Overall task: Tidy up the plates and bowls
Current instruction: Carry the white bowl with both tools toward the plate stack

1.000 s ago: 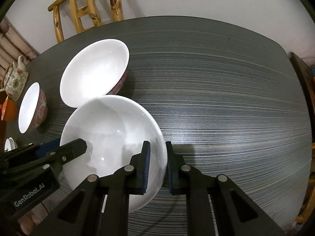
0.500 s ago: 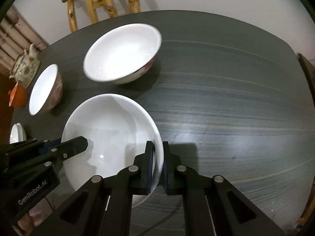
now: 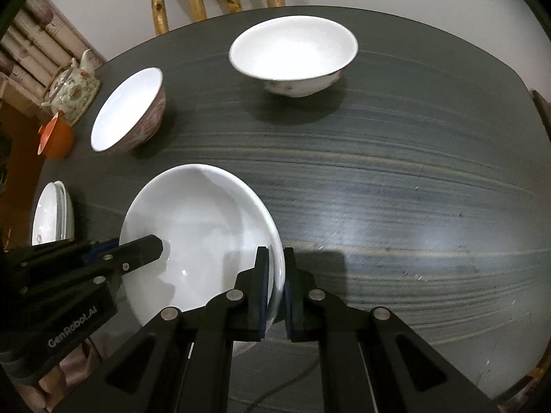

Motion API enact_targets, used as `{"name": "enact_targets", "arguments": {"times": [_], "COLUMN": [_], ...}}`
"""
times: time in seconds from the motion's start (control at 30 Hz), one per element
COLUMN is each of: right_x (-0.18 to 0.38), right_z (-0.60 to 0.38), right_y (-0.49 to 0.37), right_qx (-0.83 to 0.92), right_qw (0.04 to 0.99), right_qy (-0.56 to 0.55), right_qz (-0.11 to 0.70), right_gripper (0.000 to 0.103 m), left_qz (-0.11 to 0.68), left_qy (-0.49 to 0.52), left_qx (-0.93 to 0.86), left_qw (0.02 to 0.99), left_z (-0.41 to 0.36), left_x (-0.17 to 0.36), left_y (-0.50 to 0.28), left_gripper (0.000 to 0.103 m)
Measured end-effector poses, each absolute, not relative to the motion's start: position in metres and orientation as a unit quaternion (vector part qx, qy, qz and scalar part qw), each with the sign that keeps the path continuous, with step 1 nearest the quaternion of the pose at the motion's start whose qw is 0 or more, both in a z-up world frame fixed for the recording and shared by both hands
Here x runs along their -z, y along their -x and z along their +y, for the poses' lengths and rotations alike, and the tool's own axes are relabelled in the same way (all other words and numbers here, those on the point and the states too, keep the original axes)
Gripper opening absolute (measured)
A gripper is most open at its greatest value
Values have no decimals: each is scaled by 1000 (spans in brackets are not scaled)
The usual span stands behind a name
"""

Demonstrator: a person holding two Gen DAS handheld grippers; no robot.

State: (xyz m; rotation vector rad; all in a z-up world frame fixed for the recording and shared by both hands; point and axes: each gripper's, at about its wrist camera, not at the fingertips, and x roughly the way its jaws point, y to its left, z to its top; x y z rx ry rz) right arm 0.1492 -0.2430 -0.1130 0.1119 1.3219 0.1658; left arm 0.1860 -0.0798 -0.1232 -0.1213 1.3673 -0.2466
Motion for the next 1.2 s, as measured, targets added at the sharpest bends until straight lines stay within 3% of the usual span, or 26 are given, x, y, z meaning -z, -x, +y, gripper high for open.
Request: {"name": "enact_targets", "arguments": {"times": [1.2], "right_x": [112], "right_z": [-164], "right_y": [-86], "right_qx": [-85], "right_qw": [787], "right_qy": [-76], "right_qz": [607], "right_gripper": [9], "left_qz": [614], "left_qy": [82], "left_qx": [86], "left_qw": [780], "left_z": [-6], "left_x": [122], "left_y": [-118], "left_gripper": [7]}}
